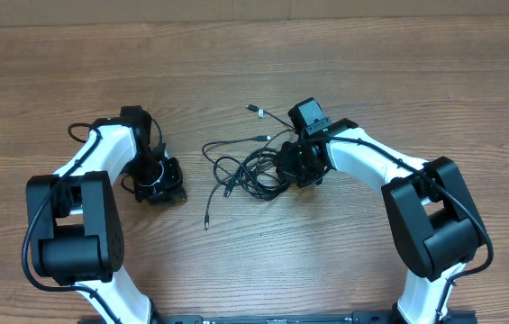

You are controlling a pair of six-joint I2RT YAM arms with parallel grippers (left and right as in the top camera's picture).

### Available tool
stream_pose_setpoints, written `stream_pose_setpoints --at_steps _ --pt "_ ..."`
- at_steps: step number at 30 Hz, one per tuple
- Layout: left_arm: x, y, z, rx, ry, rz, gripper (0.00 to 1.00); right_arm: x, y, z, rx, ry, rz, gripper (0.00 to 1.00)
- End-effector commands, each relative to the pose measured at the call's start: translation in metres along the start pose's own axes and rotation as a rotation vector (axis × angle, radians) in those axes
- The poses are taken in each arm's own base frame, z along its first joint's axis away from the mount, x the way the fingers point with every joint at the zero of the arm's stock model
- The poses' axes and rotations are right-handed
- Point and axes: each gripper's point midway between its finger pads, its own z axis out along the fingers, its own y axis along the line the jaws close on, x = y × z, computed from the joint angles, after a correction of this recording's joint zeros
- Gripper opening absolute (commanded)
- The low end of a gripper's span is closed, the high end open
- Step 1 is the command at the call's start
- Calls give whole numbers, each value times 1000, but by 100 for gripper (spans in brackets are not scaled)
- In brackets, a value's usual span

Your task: Untangle cables

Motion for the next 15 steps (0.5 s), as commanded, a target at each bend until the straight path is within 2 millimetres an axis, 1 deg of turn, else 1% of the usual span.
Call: stream_pose_setpoints --at_steps 1,2,3,4,5,6,7,8,10,11,12,14,15 --pt "-4 6 -11 -72 -43 10 49 -2 -22 8 55 7 -8 4" --pt "-3 5 -13 -74 -36 21 52 1 -14 5 11 38 -54 4" --pt "-3 4 -19 -75 -29 31 55 4 -6 0 -39 68 -99 6" --pt "-3 2 -24 -76 -27 31 56 6 5 -8 -100 98 -137 9" --pt "-4 -2 -32 -68 -28 33 57 9 17 -19 -171 126 -180 14" --pt "-6 -8 -40 -53 -31 40 57 10 28 -31 -238 147 -210 23" --pt "-8 -15 -49 -27 -36 54 58 10 36 -42 -287 159 -231 40" --pt "-10 -24 -59 7 -43 78 58 10 44 -55 -345 171 -256 54" --pt "-13 -47 -79 102 -57 142 59 8 55 -77 -426 184 -283 83" --pt "-13 -58 -86 148 -62 174 61 8 56 -82 -442 188 -287 95" --pt "-12 -73 -95 211 -68 212 63 7 56 -87 -457 191 -286 99" --pt "-10 -96 -106 310 -73 262 65 4 49 -90 -453 194 -269 100" --pt "-8 -104 -107 336 -72 277 65 3 45 -89 -442 194 -258 100"
